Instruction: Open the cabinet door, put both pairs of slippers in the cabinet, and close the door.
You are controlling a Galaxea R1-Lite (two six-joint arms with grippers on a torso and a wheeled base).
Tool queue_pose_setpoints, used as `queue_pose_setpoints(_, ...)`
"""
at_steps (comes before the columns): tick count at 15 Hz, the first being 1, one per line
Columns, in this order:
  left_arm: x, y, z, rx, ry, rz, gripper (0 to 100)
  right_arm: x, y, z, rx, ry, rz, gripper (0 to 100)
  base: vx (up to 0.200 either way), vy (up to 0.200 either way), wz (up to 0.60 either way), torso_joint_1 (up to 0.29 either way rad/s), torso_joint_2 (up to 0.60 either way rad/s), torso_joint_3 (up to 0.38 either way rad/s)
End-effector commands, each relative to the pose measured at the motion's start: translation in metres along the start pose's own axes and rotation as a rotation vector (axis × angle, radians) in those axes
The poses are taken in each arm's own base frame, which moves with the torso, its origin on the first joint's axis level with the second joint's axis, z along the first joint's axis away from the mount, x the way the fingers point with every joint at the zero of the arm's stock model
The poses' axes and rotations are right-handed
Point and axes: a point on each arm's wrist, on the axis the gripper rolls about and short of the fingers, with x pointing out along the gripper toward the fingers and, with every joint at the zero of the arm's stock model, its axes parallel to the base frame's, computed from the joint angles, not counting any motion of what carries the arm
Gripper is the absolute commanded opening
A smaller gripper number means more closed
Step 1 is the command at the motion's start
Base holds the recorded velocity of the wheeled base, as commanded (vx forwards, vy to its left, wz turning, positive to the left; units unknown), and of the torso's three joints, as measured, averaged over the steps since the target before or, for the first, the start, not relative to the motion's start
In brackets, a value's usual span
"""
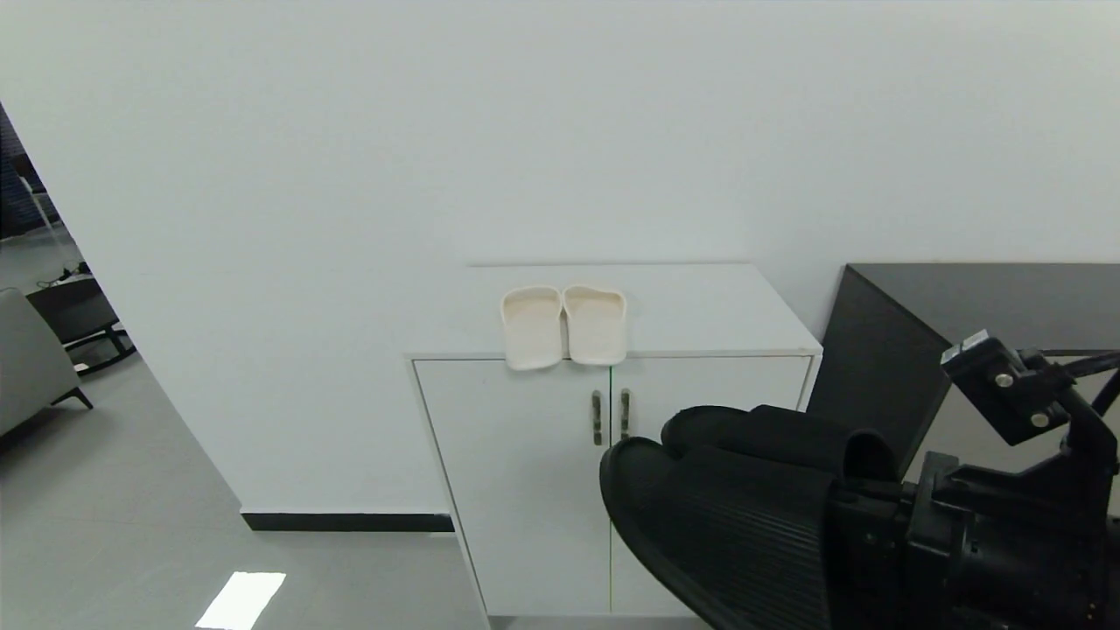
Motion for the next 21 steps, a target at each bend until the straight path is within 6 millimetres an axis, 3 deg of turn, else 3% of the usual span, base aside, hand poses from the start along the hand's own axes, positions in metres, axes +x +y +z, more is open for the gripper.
queue_pose_setpoints(1, 0.0001, 0.0000, 0.0000, 0.001, 0.002, 0.000, 0, -0.0001, -0.0008, -0.0021, -0.001, 0.008, 0.000, 0, 0.000, -0.200, 0.00, 0.007, 0.01, -0.002)
queue_pose_setpoints(16, 0.0001, 0.0000, 0.0000, -0.001, 0.002, 0.001, 0, 0.0004, -0.0059, -0.0077, -0.044, 0.029, -0.023, 0, 0.000, -0.013, 0.00, 0.000, 0.00, 0.000)
queue_pose_setpoints(21, 0.0001, 0.0000, 0.0000, -0.001, 0.002, 0.001, 0, -0.0028, -0.0053, -0.0066, -0.052, 0.019, -0.018, 0, 0.000, 0.000, 0.00, -0.194, 0.43, 0.234)
